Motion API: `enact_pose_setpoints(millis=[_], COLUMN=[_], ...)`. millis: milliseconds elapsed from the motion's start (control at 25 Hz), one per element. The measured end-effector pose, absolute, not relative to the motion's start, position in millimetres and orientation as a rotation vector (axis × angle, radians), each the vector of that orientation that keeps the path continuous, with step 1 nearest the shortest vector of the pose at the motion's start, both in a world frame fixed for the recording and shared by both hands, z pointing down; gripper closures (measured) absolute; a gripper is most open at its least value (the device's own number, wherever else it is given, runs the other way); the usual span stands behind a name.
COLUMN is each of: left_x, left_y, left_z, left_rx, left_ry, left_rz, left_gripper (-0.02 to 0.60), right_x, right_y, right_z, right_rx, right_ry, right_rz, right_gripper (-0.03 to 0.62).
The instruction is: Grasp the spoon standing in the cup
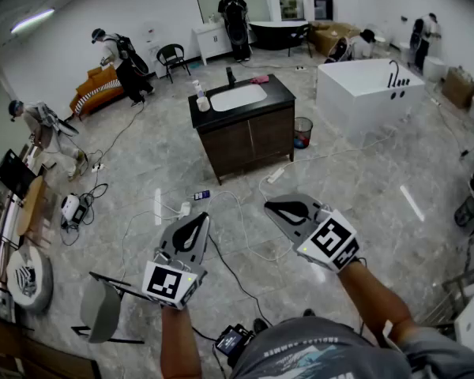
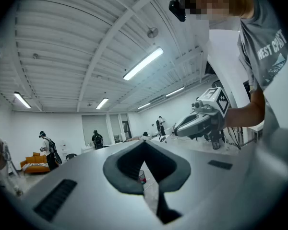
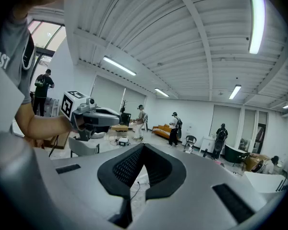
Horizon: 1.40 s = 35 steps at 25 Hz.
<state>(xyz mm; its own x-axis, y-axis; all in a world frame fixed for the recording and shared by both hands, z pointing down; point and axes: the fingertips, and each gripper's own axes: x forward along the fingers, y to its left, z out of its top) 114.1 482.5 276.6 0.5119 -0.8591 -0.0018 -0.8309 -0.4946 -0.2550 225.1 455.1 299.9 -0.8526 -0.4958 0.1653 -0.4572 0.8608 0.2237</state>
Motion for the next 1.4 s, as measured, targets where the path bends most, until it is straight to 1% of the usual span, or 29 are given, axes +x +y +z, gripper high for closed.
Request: enact_pose_setpoints(millis=[240,440,640,1160,1400], left_x=[112,107,95,40,32], left_y=[482,478,476,460,442], left_z=[276,280,291,298,298], left_rx=[-2.535,-2.524,-2.55,-2.581,-2.608], left_ry=[1.417,1.443,1.425,1.409,1.39], left_rz=[-0.16,-0.2,-0.15,-0.141,-0.146], left_gripper=[0.58,0.58,0.58,0.58,0.58], right_x=[224,222,217,170,154], right_y=[455,452,449,429,414], right_z=[299,303,305,311,313], right_rx=[0.729,0.734,0.738,0.814,0.819], right_ry=[-2.817,-2.819,-2.818,-2.85,-2.835], right_rz=[-0.25,-0.244,-0.24,-0.165,-0.175], right_gripper=[0.563,0.563,0.563,0.56,0.56])
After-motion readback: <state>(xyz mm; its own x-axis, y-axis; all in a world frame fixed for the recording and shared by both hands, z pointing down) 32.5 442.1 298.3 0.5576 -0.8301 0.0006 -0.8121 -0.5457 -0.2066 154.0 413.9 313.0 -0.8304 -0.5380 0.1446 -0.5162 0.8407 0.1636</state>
